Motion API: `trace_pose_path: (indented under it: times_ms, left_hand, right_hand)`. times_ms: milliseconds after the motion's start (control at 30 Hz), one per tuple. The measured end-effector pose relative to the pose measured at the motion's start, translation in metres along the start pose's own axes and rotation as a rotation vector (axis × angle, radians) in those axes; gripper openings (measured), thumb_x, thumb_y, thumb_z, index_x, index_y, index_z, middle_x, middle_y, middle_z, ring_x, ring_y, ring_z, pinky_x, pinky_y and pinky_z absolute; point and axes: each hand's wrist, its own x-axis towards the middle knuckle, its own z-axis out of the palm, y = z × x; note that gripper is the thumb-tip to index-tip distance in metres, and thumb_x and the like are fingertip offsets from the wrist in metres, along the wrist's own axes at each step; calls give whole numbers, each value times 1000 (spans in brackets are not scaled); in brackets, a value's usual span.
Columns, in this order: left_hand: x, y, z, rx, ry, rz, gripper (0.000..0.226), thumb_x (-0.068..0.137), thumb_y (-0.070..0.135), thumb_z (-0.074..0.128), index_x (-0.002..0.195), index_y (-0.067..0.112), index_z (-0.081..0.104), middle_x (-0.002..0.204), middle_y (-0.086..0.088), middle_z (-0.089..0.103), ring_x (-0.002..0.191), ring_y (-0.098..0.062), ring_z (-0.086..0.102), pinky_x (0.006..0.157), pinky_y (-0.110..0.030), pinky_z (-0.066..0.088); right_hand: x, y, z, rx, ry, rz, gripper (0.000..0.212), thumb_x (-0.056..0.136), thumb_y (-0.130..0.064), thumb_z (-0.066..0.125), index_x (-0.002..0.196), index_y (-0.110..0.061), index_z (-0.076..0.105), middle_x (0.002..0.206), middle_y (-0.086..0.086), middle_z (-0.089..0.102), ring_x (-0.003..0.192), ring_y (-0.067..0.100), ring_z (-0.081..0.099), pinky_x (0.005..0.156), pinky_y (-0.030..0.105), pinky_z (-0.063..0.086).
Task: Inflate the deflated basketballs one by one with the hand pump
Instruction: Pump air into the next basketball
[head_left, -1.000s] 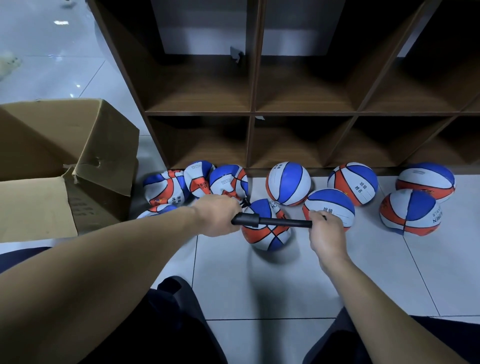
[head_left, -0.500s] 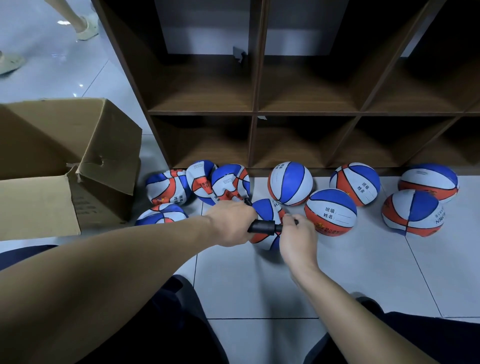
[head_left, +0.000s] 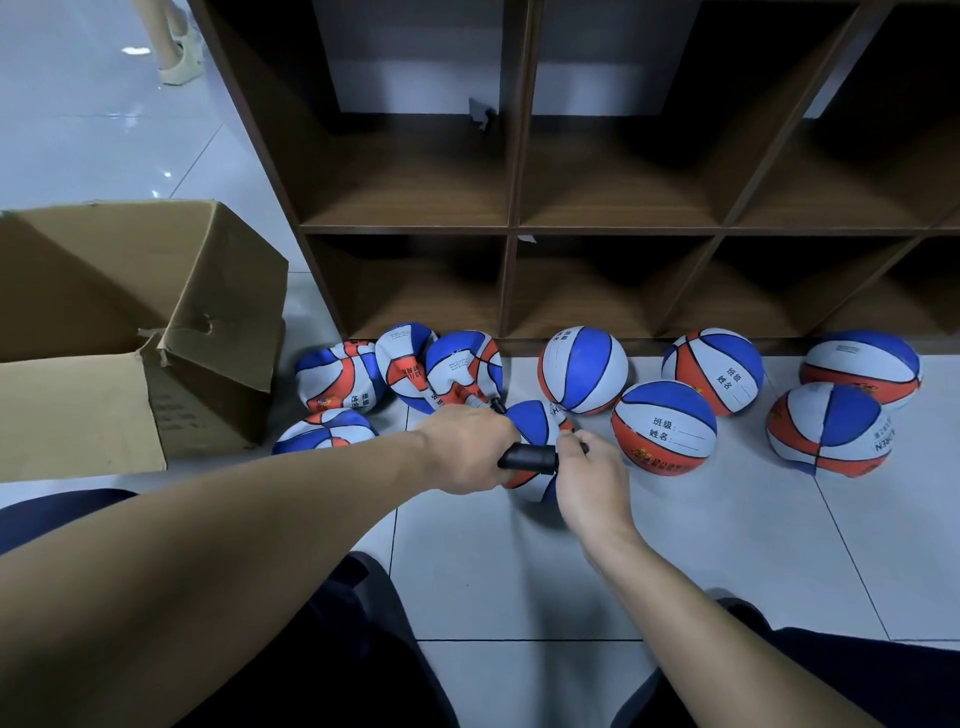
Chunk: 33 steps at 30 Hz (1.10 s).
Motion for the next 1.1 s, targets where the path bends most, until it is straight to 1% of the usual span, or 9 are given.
trace_pose_path:
  times_ms: [100, 233, 367, 433, 567, 700, 800, 900, 1100]
  left_hand:
    - [2, -6, -2, -65, -10, -20, 23, 101, 43, 64, 87, 25, 64, 78, 2, 65, 74, -20, 62, 59, -34, 44]
    - [0, -28, -6, -63, -41, -94, 26, 100, 48, 65, 86, 27, 62, 77, 7, 62, 70, -12, 57, 62, -35, 47]
    - [-1, -38, -9, -66, -93, -133, 22, 99, 47, 65, 91, 26, 66, 79, 5, 65, 75, -17, 63, 72, -40, 57]
    - [-1, -33, -9, -44, -75, -127, 21, 99, 44, 64, 90, 25, 66, 80, 4, 64, 74, -17, 62, 68, -39, 54]
    - [-1, -17, -8, -51, -27, -132, 22, 97, 39, 61, 81, 24, 63, 75, 4, 61, 67, -16, 58, 59, -33, 46]
    - [-2, -3, -5, -66, -22, -126, 20, 95, 35, 60, 81, 21, 64, 76, 0, 64, 70, -23, 62, 61, -38, 51]
    - [-1, 4, -1, -57, -20, -110, 22, 97, 35, 61, 80, 21, 63, 76, -2, 64, 69, -22, 59, 57, -36, 47]
    - [0, 8, 0, -54, -20, -85, 24, 99, 39, 62, 82, 22, 64, 77, -1, 65, 71, -22, 60, 56, -33, 39]
    - [0, 6, -1, -35, -24, -65, 24, 99, 39, 62, 81, 23, 63, 76, -1, 64, 71, -22, 61, 56, -33, 40]
  right_hand:
    - [9, -5, -13, 34, 31, 21, 31, 104, -26, 56, 80, -7, 61, 67, 7, 55, 64, 22, 46, 61, 36, 38]
    - [28, -8, -44, 84, 118, 70, 38, 101, -19, 58, 66, -15, 44, 59, -4, 42, 63, 21, 38, 60, 34, 32]
    - [36, -2, -53, 96, 178, 72, 30, 97, -15, 56, 69, -14, 45, 63, -3, 41, 67, 22, 37, 62, 36, 33]
    - [33, -1, -49, 115, 203, 80, 35, 95, -12, 55, 64, -15, 39, 53, -12, 37, 64, 22, 34, 60, 36, 31]
    - [17, -10, -34, 81, 229, 16, 43, 97, -11, 52, 58, -22, 37, 53, -9, 39, 61, 22, 36, 60, 37, 30]
    - [4, -8, -15, 43, 182, -19, 35, 101, -19, 49, 65, -20, 49, 66, -2, 52, 66, 23, 46, 63, 39, 38]
    - [1, -4, -4, 9, 124, -29, 31, 103, -24, 49, 73, -18, 56, 74, -1, 59, 72, 25, 52, 68, 40, 44]
    - [1, -1, 4, -11, 80, -42, 28, 104, -26, 50, 77, -20, 56, 76, 0, 59, 72, 25, 54, 68, 40, 45]
    - [1, 0, 6, 0, 43, -18, 32, 104, -26, 52, 74, -19, 55, 75, 3, 56, 68, 25, 51, 66, 39, 44]
